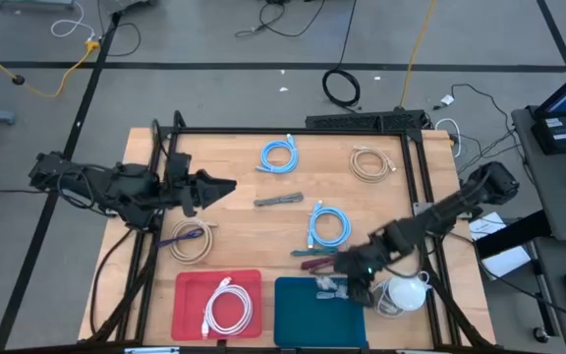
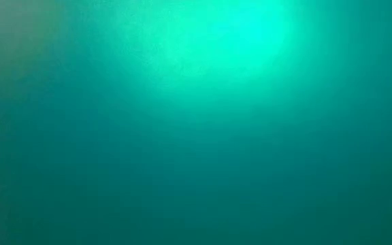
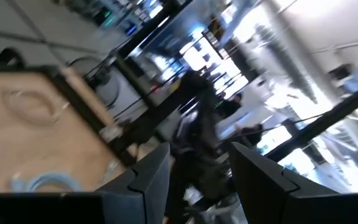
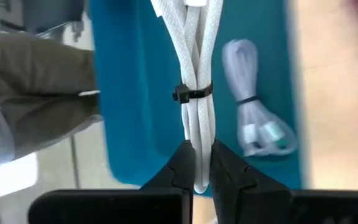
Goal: Pick & Place USB Port
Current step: Put the top left white USB cable into the blue bin
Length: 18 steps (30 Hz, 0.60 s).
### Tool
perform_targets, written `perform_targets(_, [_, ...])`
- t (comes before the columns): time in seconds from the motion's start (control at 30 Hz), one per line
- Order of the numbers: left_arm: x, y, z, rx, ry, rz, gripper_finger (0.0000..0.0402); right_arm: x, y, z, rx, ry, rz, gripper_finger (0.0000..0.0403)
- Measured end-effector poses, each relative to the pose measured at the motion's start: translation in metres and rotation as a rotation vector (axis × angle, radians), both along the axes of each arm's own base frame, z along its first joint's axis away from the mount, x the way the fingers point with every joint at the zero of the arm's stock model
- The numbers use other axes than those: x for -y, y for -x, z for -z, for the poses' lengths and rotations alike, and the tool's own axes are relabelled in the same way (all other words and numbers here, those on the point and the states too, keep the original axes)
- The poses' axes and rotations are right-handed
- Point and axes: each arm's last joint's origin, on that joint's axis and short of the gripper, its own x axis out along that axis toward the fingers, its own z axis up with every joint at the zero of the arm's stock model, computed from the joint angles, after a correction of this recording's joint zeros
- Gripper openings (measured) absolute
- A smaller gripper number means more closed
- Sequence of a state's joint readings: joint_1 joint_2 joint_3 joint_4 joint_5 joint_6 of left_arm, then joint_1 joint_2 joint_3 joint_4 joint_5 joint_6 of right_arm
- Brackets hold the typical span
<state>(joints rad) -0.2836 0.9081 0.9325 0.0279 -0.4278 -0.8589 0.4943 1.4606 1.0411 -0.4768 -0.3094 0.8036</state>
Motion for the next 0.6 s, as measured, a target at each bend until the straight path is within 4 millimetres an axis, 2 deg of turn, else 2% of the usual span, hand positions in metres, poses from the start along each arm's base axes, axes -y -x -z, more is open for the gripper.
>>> perform_targets(0.17, [0.003, -0.008, 0.011, -0.079, 0.031, 0.004, 0.0170, -0.030, 0.008, 0.008, -0.002, 0.008, 0.013, 0.0017])
perform_targets(0.4, [0.006, -0.016, 0.020, -0.131, 0.061, 0.005, 0.0170, -0.044, 0.002, 0.035, -0.063, 0.037, 0.008, 0.0022])
perform_targets(0.6, [0.007, -0.020, 0.023, -0.136, 0.103, 0.004, 0.0170, -0.047, -0.003, 0.032, 0.013, 0.028, -0.011, 0.0118])
